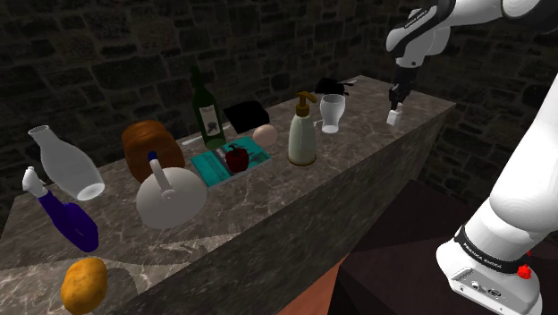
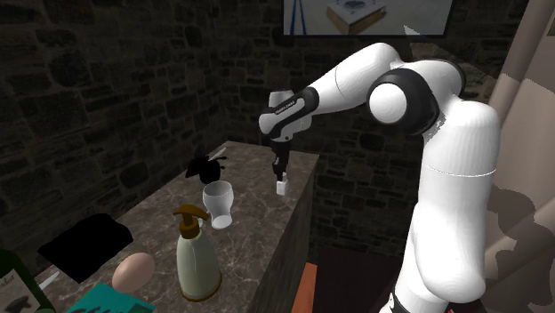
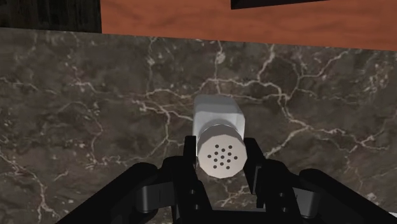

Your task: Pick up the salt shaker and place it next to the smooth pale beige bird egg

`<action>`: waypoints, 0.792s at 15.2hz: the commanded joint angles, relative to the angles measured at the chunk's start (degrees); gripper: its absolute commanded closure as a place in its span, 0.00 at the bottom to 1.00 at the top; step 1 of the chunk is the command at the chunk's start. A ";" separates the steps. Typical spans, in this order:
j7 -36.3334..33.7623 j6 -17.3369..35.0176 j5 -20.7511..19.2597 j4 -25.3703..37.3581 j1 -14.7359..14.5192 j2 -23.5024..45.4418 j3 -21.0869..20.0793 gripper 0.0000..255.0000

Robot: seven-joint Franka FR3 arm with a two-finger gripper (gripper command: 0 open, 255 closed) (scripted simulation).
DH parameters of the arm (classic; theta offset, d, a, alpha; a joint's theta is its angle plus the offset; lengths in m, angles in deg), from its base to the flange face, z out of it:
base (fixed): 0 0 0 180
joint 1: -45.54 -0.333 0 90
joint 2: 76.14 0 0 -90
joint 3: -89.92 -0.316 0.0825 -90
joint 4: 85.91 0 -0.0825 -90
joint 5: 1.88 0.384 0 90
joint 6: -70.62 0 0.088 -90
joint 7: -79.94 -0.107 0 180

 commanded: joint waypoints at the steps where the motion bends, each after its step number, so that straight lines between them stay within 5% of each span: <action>1: -0.44 -1.50 -0.57 0.79 -0.15 -0.84 0.08 1.00; 12: -1.89 -9.40 -2.68 5.92 -0.56 -4.11 0.28 1.00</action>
